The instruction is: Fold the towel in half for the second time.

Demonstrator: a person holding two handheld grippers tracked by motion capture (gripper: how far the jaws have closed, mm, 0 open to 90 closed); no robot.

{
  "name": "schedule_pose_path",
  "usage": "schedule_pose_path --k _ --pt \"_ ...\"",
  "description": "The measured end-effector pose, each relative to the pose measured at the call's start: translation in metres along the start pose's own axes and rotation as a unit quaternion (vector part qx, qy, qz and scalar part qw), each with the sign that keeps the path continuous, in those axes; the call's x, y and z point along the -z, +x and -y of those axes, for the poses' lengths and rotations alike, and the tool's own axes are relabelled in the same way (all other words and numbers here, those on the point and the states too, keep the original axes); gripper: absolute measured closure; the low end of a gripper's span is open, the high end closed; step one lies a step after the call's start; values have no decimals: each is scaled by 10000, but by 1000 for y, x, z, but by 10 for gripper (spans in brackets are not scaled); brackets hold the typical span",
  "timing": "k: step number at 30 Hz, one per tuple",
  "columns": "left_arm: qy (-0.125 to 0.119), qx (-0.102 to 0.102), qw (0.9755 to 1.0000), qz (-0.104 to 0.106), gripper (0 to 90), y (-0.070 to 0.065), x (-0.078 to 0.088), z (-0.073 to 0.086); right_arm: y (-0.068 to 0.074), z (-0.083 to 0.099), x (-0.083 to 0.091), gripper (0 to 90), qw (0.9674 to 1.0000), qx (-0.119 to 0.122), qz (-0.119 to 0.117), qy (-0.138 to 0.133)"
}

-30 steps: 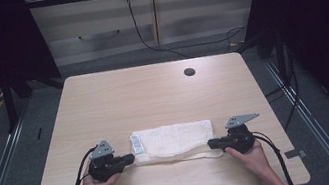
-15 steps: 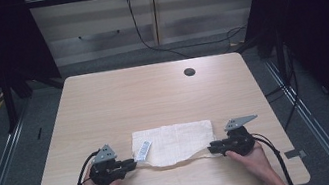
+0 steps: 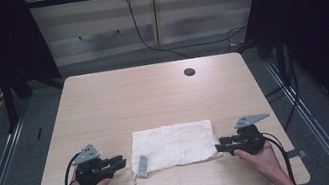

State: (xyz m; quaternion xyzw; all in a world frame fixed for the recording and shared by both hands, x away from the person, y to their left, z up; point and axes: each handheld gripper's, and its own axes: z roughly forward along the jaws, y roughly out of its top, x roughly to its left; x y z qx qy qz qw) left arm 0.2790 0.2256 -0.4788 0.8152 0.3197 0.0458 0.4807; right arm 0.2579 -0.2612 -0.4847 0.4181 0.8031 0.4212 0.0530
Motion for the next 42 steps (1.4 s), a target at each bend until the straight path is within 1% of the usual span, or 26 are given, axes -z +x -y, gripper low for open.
schedule_pose_path --k 1,3,7,8,11,14,16,17,18,19,20,21,22,24,26,28,29,30,32,34,36,38,39,40,41,42 --pt "-20 39 10000 -11 737 1 0 -1 0 0 0 638 10000 0 0 0" --pt "-34 44 10000 -27 739 3 -2 -3 -1 -1 0 648 10000 -26 31 18" --pt "-4 40 10000 -13 741 7 -14 -11 -1 -6 -4 664 10000 17 24 -31" --pt "0 46 10000 -14 741 8 -18 -13 -1 -8 -5 675 10000 18 11 -52" --pt "128 85 9999 22 744 12 -35 -18 1 -14 -12 689 9999 110 -56 -64" --pt "196 71 9998 13 749 14 -53 -23 1 -18 -24 694 9999 129 -82 38" --pt "288 122 9995 46 755 14 -64 -24 0 -21 -30 715 9998 124 -127 72" --pt "331 119 9994 42 755 13 -70 -24 0 -22 -33 731 9997 125 -164 94" --pt "373 114 9992 46 755 13 -72 -24 2 -21 -36 748 9994 170 -239 188" --pt "436 67 9990 45 758 12 -76 -22 3 -20 -37 747 9992 216 -247 238" --pt "572 -57 9983 6 775 10 -79 -21 5 -19 -38 747 9988 269 -249 310" --pt "580 -176 9982 -2 779 7 -80 -19 7 -17 -39 746 9986 299 -239 363" --pt "580 -175 9982 23 780 6 -80 -18 8 -16 -39 747 9985 336 -254 361" --pt "615 -140 9980 29 786 5 -78 -17 10 -13 -38 749 9983 327 -279 392" --pt "609 -149 9980 54 786 4 -76 -15 12 -9 -39 749 9978 358 -276 488" --pt "620 -197 9979 56 786 2 -73 -13 13 -5 -38 749 9982 297 -315 426" --pt "619 -206 9979 46 787 2 -72 -12 15 -3 -37 748 9983 322 -288 380" --pt "614 -180 9979 58 786 1 -70 -11 17 -2 -37 748 9984 318 -285 381" --pt "660 -185 9976 91 786 0 -67 -9 23 0 -36 745 9976 414 -332 436" --pt "664 -92 9976 163 784 -2 -63 -5 27 2 -35 736 9972 422 -414 450" --pt "664 -161 9976 142 784 -5 -59 -3 32 5 -33 705 9971 419 -418 479" --pt "670 -173 9975 137 785 -5 -58 -2 36 3 -33 672 9966 441 -460 530" --pt "678 -175 9975 136 785 -5 -58 -2 36 1 -33 668 9966 500 -388 522" --pt "674 -183 9975 136 785 -5 -58 -2 35 -3 -33 668 9969 512 -364 465" --pt "665 -156 9976 146 786 -5 -58 -2 33 -7 -33 670 9976 469 -344 386" --pt "657 -153 9976 136 787 -4 -58 -2 28 -14 -32 674 9982 486 -262 249"
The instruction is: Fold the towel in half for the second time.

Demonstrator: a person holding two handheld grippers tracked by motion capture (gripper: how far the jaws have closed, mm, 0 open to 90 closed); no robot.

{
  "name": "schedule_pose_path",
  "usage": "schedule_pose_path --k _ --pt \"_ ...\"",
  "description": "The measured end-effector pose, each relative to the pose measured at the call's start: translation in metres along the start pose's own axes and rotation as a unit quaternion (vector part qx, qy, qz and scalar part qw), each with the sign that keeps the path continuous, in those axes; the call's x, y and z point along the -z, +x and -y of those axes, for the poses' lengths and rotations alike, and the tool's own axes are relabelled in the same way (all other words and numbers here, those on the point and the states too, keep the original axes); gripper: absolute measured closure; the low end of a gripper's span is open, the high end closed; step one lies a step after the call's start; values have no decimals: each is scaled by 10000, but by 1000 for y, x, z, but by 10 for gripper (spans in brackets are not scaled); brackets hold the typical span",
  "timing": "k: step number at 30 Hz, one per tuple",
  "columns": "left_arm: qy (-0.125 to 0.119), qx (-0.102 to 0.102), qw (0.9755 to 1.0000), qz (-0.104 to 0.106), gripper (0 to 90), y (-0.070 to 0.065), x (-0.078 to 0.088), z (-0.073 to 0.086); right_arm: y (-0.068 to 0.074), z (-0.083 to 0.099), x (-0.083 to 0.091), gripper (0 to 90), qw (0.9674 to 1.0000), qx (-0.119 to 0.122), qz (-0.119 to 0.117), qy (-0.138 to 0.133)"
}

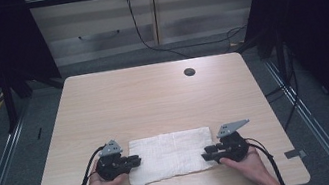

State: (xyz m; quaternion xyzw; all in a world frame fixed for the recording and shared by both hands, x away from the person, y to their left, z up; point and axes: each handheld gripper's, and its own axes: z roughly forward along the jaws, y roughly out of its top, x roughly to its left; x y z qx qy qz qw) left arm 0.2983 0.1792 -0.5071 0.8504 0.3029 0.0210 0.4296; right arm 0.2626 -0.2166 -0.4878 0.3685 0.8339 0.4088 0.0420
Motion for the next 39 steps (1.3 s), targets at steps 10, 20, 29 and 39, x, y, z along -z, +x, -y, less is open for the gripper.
schedule_pose_path --k 10,20,29,39 --pt "-44 16 10000 41 788 1 0 1 -51 -37 -8 635 9981 -229 525 -227" --pt "-41 7 10000 42 788 1 0 1 -66 -32 -20 565 9978 -365 546 30" --pt "-32 -12 10000 15 784 0 0 1 -64 -28 -25 595 9981 -255 522 197" --pt "69 -61 10000 -16 761 -3 1 -1 -63 -27 -28 849 9988 -225 416 137"
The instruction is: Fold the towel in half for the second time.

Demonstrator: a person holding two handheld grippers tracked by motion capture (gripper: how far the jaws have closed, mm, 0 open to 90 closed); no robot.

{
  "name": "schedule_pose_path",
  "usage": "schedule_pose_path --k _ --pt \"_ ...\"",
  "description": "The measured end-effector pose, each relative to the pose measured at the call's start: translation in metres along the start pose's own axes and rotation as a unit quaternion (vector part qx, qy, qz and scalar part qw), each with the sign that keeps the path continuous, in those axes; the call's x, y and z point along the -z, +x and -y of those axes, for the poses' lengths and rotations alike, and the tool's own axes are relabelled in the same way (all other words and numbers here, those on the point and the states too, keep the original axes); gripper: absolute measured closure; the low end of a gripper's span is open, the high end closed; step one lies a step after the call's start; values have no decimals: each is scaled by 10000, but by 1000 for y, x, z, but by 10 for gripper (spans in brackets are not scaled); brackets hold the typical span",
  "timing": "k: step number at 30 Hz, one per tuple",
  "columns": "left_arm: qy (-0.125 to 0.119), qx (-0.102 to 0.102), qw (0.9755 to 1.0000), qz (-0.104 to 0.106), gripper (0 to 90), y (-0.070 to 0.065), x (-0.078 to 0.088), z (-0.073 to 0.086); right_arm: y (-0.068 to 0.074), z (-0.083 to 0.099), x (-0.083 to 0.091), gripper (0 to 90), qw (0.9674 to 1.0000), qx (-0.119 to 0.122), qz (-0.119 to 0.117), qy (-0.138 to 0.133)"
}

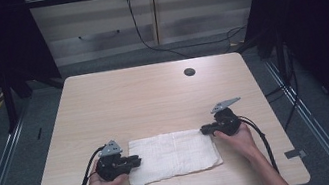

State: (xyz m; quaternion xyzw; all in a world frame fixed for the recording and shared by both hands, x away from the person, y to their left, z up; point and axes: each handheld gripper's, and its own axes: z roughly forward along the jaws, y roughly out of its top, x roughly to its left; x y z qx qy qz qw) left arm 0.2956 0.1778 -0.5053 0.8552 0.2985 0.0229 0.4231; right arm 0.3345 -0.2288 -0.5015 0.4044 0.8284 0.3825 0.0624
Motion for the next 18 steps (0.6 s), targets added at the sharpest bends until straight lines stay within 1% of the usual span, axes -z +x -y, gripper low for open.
schedule_pose_path --k 2,4,5,7,8,9,10,11,12,14,15,16,17,18 --pt "83 -72 9999 18 741 -2 1 -2 1 -1 2 858 9999 -32 -47 -98" --pt "105 -119 9999 11 727 -3 3 -5 2 -2 4 862 9999 -26 -68 -143" --pt "72 -125 9999 19 716 -2 5 -8 2 -2 5 862 9999 -13 -49 -134" --pt "-110 -31 9999 120 700 0 11 -12 2 -2 6 863 9999 -6 -54 -141" --pt "-105 -41 9998 133 699 2 13 -14 2 -3 6 863 9999 2 -50 -122" --pt "-34 -150 9999 29 694 4 15 -17 3 -3 7 863 9999 16 -33 -101" --pt "-38 -154 9999 -61 688 7 18 -19 2 -4 7 863 9999 31 -30 -125" --pt "-170 -66 9998 -56 685 12 21 -21 2 -4 8 863 9998 39 -38 -171" --pt "-221 -10 9997 -46 683 15 22 -23 2 -4 8 862 9998 29 -29 -177" --pt "-164 37 9997 -178 671 25 22 -28 2 -3 8 863 9998 32 -32 -177" --pt "-229 78 9994 -235 661 29 22 -30 2 -3 8 862 9998 28 -25 -189" --pt "-205 128 9995 -194 653 35 21 -32 3 -4 8 862 9997 -21 -42 -236" --pt "-176 177 9994 -242 637 40 20 -35 3 -4 8 862 9997 18 -41 -259" --pt "-258 237 9990 -289 619 45 18 -36 3 -4 8 862 9996 23 -52 -279"
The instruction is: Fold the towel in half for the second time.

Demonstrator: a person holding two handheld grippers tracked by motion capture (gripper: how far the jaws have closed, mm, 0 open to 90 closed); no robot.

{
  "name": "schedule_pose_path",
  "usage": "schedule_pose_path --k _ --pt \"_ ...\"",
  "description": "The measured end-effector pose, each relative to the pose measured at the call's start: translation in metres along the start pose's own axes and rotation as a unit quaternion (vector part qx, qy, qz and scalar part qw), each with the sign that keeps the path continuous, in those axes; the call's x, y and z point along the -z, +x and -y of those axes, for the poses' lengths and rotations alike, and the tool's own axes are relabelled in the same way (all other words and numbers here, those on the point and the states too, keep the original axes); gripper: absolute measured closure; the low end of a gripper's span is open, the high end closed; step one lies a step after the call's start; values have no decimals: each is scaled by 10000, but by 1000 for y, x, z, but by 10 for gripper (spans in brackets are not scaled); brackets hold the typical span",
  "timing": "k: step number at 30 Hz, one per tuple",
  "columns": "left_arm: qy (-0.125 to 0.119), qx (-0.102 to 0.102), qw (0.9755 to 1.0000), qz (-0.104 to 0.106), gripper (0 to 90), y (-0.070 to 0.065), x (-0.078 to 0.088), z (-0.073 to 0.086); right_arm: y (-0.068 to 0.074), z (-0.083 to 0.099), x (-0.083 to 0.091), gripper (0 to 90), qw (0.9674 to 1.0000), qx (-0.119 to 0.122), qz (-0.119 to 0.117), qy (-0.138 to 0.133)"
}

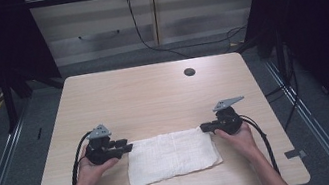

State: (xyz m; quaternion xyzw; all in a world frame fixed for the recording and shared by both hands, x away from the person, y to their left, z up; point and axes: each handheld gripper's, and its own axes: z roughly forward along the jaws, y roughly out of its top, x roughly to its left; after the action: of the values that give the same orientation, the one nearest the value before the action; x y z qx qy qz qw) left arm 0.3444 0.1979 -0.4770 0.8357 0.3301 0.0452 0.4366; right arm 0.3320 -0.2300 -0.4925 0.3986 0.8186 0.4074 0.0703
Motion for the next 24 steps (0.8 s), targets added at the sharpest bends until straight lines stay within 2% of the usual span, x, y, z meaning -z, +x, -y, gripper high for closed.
schedule_pose_path --k 1,2,4,6,10,18,22,24 --pt "-7 135 9998 149 605 5 -3 0 0 0 0 862 10000 5 -7 -4" --pt "122 186 9997 120 599 10 -7 -1 0 0 -1 862 10000 7 7 10" --pt "248 145 9996 25 578 13 -13 -2 0 1 -2 862 10000 -28 -7 -7" --pt "185 123 9998 -8 575 13 -17 -3 0 1 -2 862 10000 -45 -7 12" --pt "271 181 9995 33 573 13 -24 -1 0 1 -2 862 10000 -36 -15 29" --pt "402 72 9992 -33 564 15 -30 2 0 3 -7 860 10000 -43 -71 49" --pt "477 -170 9987 -99 555 7 -34 3 0 3 -7 859 10000 -47 -65 57" --pt "512 -337 9979 -218 577 3 -35 3 0 3 -7 860 9999 -67 -74 60"
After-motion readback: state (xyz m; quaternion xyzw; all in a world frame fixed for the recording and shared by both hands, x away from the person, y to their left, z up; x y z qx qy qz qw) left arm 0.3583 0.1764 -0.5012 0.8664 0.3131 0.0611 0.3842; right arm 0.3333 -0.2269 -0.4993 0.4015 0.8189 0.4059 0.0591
